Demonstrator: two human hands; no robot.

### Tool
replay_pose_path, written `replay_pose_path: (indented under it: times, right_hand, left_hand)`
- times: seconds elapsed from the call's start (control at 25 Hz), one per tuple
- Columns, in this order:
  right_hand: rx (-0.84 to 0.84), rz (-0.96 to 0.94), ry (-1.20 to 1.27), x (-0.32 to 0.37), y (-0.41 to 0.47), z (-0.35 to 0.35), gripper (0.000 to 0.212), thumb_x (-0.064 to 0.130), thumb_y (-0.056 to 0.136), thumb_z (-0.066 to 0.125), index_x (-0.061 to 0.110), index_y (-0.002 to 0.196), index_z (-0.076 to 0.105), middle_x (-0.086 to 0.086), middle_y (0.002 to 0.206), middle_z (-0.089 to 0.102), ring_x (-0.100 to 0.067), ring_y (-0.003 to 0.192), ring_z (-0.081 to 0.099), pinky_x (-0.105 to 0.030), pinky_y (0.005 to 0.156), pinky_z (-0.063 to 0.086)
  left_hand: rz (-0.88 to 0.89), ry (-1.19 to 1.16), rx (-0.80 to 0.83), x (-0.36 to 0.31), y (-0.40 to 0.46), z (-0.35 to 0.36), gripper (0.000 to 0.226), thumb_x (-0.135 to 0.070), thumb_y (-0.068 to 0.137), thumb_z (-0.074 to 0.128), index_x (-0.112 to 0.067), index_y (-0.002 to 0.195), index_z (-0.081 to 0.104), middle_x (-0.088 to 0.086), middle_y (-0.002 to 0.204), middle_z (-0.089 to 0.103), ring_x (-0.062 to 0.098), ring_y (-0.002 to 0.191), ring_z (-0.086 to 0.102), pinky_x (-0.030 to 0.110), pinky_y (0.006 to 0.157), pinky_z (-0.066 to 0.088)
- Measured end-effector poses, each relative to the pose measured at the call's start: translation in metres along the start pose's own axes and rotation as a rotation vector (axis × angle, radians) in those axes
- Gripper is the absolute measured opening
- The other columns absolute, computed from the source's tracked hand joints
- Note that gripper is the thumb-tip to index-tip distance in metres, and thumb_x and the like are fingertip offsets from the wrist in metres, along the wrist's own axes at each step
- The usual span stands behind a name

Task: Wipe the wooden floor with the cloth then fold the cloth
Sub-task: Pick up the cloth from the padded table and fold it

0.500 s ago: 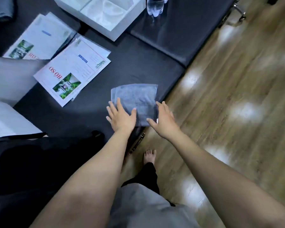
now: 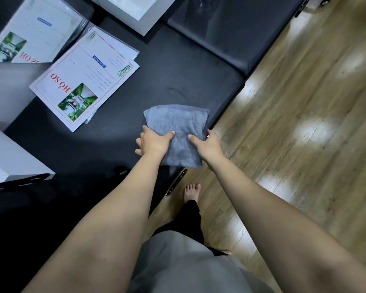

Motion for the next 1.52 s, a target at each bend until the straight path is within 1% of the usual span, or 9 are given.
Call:
replay_pose_path:
  times: [0.12, 0.4, 0.64, 0.8, 0.88, 1.0, 1.24, 1.44, 1.52]
  right_hand:
    - [0.064, 0.081, 0.118, -0.011, -0.006, -0.001, 0.046, 0.032, 0.08, 0.081, 0.016, 0.118, 0.061, 0.001, 0.111, 0.07, -0.02, 0.098, 0.069, -0.044, 0.09, 0.057]
    - [-0.01, 0.16, 0.316, -0.065, -0.042, -0.037, 0.018, 0.023, 0.087, 0.073, 0.028, 0.101, 0.062, 0.004, 0.103, 0.072, -0.017, 0.092, 0.071, -0.042, 0.087, 0.058]
    - [-0.208, 0.206, 0.497, -0.14, -0.101, -0.099, 0.029, 0.021, 0.091, 0.071, 0.017, 0.117, 0.061, -0.002, 0.108, 0.072, -0.02, 0.097, 0.07, -0.044, 0.091, 0.057]
    - [-0.387, 0.245, 0.608, -0.206, -0.158, -0.14, 0.037, 0.019, 0.093, 0.069, 0.008, 0.126, 0.057, -0.011, 0.117, 0.069, -0.026, 0.103, 0.068, -0.046, 0.095, 0.054]
    - [-0.447, 0.257, 0.658, -0.241, -0.188, -0.154, 0.041, 0.019, 0.094, 0.068, 0.006, 0.13, 0.053, -0.012, 0.122, 0.066, -0.029, 0.109, 0.065, -0.048, 0.098, 0.052]
    - [-0.53, 0.266, 0.615, -0.287, -0.228, -0.172, 0.043, 0.021, 0.093, 0.068, 0.005, 0.128, 0.051, -0.013, 0.125, 0.064, -0.031, 0.112, 0.063, -0.049, 0.1, 0.05]
    - [-0.588, 0.236, 0.516, -0.384, -0.277, -0.18, 0.025, 0.02, 0.091, 0.069, 0.012, 0.112, 0.059, -0.007, 0.11, 0.069, -0.025, 0.101, 0.066, -0.049, 0.095, 0.052]
    - [-0.644, 0.244, 0.47, -0.429, -0.268, -0.174, 0.027, 0.021, 0.093, 0.068, 0.006, 0.114, 0.059, -0.01, 0.107, 0.068, -0.026, 0.1, 0.065, -0.044, 0.091, 0.052]
    - [-0.676, 0.257, 0.487, -0.453, -0.256, -0.169, 0.026, 0.021, 0.092, 0.069, 0.007, 0.113, 0.06, -0.008, 0.106, 0.069, -0.024, 0.099, 0.066, -0.038, 0.088, 0.053]
  left_hand:
    - [0.012, 0.059, 0.032, 0.001, -0.009, 0.007, 0.072, -0.063, 0.077, 0.073, -0.019, 0.128, 0.048, 0.001, 0.135, 0.055, 0.028, 0.132, 0.037, 0.051, 0.105, 0.033]
    - [0.29, -0.045, 0.246, -0.005, -0.053, 0.035, 0.057, -0.045, 0.077, 0.08, -0.017, 0.116, 0.049, 0.001, 0.115, 0.064, 0.025, 0.108, 0.061, 0.044, 0.092, 0.052]
    - [0.285, -0.146, 0.592, -0.012, -0.121, 0.095, 0.027, -0.032, 0.08, 0.082, -0.02, 0.1, 0.069, 0.002, 0.099, 0.076, 0.021, 0.092, 0.073, 0.039, 0.087, 0.059]
    - [0.341, -0.073, 0.752, 0.003, -0.19, 0.143, 0.016, -0.02, 0.084, 0.08, -0.018, 0.094, 0.067, 0.003, 0.093, 0.076, 0.015, 0.082, 0.073, 0.026, 0.066, 0.054]
    - [0.366, -0.054, 0.808, 0.019, -0.226, 0.166, 0.018, -0.016, 0.085, 0.078, -0.017, 0.096, 0.064, 0.005, 0.097, 0.076, 0.018, 0.085, 0.073, 0.028, 0.069, 0.055]
    - [0.389, -0.02, 0.806, 0.055, -0.265, 0.196, 0.033, -0.015, 0.085, 0.078, -0.009, 0.113, 0.061, 0.008, 0.106, 0.073, 0.024, 0.096, 0.072, 0.037, 0.085, 0.057]
    - [0.422, -0.018, 0.754, 0.141, -0.309, 0.251, 0.036, -0.013, 0.088, 0.076, -0.01, 0.118, 0.057, 0.007, 0.109, 0.071, 0.025, 0.102, 0.069, 0.041, 0.09, 0.056]
    - [0.458, -0.008, 0.728, 0.168, -0.309, 0.289, 0.029, -0.011, 0.092, 0.071, -0.014, 0.117, 0.055, 0.003, 0.107, 0.069, 0.022, 0.1, 0.066, 0.036, 0.088, 0.054]
    - [0.466, 0.01, 0.739, 0.177, -0.293, 0.313, 0.029, -0.01, 0.092, 0.072, -0.016, 0.115, 0.056, -0.002, 0.102, 0.069, 0.016, 0.094, 0.066, 0.026, 0.081, 0.054]
Point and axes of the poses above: each hand's wrist, its own y-axis towards the middle knuckle, its own z-axis out of the palm, x = y × z, the point moved 4 cm from there along y, towards the middle knuckle
